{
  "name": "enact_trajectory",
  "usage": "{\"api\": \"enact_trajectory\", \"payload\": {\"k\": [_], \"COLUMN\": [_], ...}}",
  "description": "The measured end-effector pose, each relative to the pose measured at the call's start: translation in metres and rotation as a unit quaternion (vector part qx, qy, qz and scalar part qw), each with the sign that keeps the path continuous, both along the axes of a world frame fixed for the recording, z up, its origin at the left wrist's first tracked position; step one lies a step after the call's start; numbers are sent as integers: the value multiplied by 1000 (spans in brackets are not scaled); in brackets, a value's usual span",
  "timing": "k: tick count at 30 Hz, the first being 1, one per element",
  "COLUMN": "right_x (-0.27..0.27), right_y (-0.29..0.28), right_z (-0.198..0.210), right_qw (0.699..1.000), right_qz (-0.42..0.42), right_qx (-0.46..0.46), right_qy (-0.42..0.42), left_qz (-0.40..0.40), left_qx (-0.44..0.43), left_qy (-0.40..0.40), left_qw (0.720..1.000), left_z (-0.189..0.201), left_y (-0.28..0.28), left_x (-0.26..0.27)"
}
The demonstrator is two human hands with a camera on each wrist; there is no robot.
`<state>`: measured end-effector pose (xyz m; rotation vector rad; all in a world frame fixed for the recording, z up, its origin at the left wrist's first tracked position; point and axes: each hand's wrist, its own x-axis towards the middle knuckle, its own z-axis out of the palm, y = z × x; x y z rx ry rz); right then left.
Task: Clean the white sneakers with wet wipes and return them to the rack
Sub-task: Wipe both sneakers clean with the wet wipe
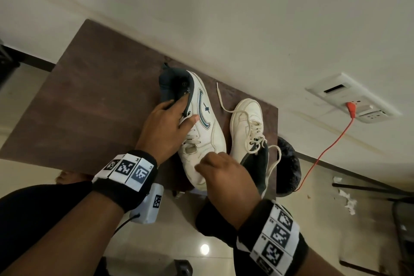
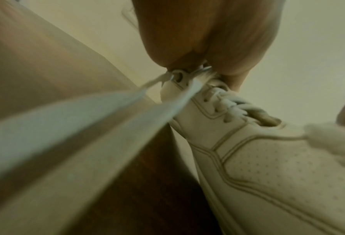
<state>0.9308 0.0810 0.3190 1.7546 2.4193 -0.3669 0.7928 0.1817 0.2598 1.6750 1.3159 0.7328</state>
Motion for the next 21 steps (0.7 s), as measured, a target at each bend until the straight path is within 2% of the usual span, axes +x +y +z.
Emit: {"api": "enact_trajectory", "payload": {"k": [7,9,11,16,18,21], "right_x": [1,1,0,0,4,2], "right_y": [49,68,77,32,6,-6], "right_z": [-10,-6,-2,2,2,-1], "right_qw": [985,978,981,993,992,983], "right_qz": [-95,-123,-109,-27,-33,-78], "right_qx": [125,139,123,67,61,105], "right_qy": [70,91,101,91,102,132], "left_qz": [6,5,15,51,56,54], "left_qx": [-7,-26,-54,-93,-110,-128], "left_qy": [-16,-17,-39,-106,-135,-154], "left_qw": [1000,1000,998,989,983,978], "left_z": [-9,-14,-17,-10,-12,-14], "left_y": [3,3,5,3,3,4], "left_x": [-1,-3,-5,-8,-9,-11]}}
